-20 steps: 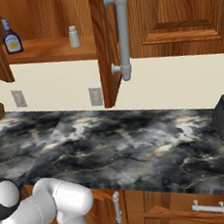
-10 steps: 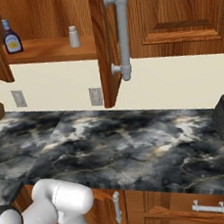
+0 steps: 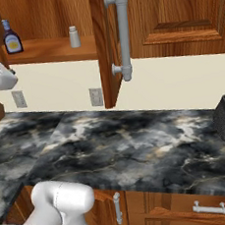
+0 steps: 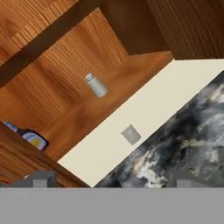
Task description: Move the condiment bottle and shaker from the cabinet to the dining counter.
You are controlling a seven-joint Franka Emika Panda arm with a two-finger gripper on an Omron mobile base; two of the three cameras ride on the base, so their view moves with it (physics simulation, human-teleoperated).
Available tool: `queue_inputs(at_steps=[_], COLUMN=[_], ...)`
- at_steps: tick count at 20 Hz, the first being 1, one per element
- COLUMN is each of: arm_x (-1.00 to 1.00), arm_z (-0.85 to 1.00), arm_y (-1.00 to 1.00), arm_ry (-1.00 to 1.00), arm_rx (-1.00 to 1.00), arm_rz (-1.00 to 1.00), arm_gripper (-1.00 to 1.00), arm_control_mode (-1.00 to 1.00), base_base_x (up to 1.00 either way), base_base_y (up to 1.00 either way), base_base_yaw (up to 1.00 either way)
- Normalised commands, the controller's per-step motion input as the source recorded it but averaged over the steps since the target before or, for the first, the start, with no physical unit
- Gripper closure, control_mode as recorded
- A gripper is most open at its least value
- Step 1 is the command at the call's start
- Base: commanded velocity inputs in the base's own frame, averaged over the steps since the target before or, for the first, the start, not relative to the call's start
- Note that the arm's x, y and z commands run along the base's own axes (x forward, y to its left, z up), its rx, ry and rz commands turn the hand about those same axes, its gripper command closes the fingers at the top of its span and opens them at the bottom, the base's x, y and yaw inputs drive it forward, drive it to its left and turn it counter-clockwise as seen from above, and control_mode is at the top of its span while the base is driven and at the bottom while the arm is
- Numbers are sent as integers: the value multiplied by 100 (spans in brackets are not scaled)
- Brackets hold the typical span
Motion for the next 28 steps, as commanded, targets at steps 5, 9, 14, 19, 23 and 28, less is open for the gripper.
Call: queue_inputs(at_steps=[5,9,14,19,23,28], arm_x=[52,78,78,62,32,13], arm_z=[-1,-34,-48,-9,0,15], arm_y=[-61,4,48,44,81,92], arm_ry=[1,3,0,1,15,15], arm_rx=[59,28,7,4,2,0], arm_rz=[38,32,29,28,28,26], arm_gripper=[-100,-100,-100,-100,-100,-100], arm_control_mode=[-100,-100,-100,-100,-100,-100], base_base_x=[0,0,0,0,0,0], base_base_y=[0,0,0,0,0,0], base_base_yaw=[0,0,0,0,0,0])
